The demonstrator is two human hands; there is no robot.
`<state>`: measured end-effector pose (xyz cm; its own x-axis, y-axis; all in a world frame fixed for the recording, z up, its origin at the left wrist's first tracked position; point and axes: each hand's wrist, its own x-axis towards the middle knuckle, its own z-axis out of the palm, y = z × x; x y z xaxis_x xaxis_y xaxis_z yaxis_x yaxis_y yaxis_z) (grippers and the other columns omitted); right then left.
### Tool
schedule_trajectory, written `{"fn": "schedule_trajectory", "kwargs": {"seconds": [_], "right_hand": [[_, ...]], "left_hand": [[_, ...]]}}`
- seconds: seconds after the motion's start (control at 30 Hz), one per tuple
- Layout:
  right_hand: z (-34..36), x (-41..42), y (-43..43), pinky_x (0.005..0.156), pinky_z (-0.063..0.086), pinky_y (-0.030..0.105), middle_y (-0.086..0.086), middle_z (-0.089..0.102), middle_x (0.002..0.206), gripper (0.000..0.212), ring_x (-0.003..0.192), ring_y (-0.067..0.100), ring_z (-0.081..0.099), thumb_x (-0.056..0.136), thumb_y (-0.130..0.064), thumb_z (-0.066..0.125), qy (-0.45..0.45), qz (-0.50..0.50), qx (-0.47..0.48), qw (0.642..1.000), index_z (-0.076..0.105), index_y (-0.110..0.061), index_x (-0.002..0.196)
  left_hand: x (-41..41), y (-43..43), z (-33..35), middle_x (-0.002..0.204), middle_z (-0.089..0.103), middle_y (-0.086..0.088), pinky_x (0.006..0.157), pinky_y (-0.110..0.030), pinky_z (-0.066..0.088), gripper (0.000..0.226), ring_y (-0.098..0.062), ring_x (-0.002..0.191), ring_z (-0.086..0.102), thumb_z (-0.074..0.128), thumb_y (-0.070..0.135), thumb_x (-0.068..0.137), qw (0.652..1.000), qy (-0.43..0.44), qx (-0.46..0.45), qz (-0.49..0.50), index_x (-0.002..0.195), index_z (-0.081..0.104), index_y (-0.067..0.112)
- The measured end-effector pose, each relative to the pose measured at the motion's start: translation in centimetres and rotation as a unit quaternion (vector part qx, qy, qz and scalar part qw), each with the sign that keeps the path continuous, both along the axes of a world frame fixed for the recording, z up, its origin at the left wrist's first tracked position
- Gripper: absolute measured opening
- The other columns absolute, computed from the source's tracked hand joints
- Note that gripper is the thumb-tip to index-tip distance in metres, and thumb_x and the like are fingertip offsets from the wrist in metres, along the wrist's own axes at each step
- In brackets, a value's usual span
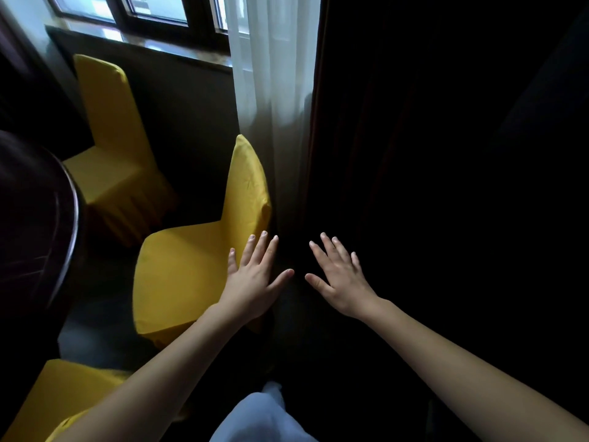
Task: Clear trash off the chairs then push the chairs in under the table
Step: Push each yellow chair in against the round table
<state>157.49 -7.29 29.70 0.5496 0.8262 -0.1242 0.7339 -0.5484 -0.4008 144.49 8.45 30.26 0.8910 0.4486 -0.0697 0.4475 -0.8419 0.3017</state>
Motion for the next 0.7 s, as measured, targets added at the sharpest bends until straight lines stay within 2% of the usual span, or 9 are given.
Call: {"fn": "schedule_trajectory", "kwargs": {"seconds": [0.17,0.37,0.53,0.7], "right_hand": [[-0.2,5.0,3.5,0.114,-0.008,0.049,-0.004,-0.013,0.16,0.068,0.144,0.014,-0.019,0.095,-0.055,0.033,0.003,0.01,0.011,1.0,0.003,-0.03,0.151],[0.2,13.2,7.6,0.114,-0.011,0.046,-0.005,-0.014,0.159,0.067,0.143,0.012,-0.02,0.096,-0.052,0.035,0.015,-0.001,0.006,1.0,0.003,-0.03,0.151],[0.7,20.7,11.0,0.115,-0.01,0.045,-0.006,-0.016,0.159,0.067,0.143,0.012,-0.021,0.097,-0.05,0.036,0.007,0.029,-0.009,1.0,0.003,-0.03,0.151],[0.8,24.8,15.6,0.116,-0.005,0.045,-0.005,-0.01,0.16,0.066,0.144,0.012,-0.016,0.096,-0.049,0.038,0.014,0.084,0.01,0.996,0.008,-0.029,0.151]], "left_hand": [[5.4,2.9,-0.3,0.149,-0.024,0.013,0.111,-0.044,-0.018,0.082,-0.009,0.135,-0.03,0.008,0.075,0.077,1.0,-0.018,-0.009,0.007,0.147,-0.009,0.035],[15.1,7.4,-0.7,0.158,-0.011,0.006,0.114,-0.047,-0.011,0.073,-0.011,0.142,-0.019,0.028,0.061,0.091,0.997,-0.036,-0.057,0.032,0.149,-0.002,0.03],[22.2,11.3,-1.4,0.159,-0.009,0.005,0.114,-0.046,-0.011,0.071,-0.012,0.144,-0.016,0.031,0.057,0.093,0.991,-0.053,-0.091,0.086,0.149,0.001,0.027],[24.4,14.1,-1.8,0.159,-0.01,0.005,0.114,-0.047,-0.01,0.071,-0.012,0.144,-0.016,0.03,0.058,0.092,0.988,-0.044,-0.078,0.128,0.149,0.0,0.027]]}}
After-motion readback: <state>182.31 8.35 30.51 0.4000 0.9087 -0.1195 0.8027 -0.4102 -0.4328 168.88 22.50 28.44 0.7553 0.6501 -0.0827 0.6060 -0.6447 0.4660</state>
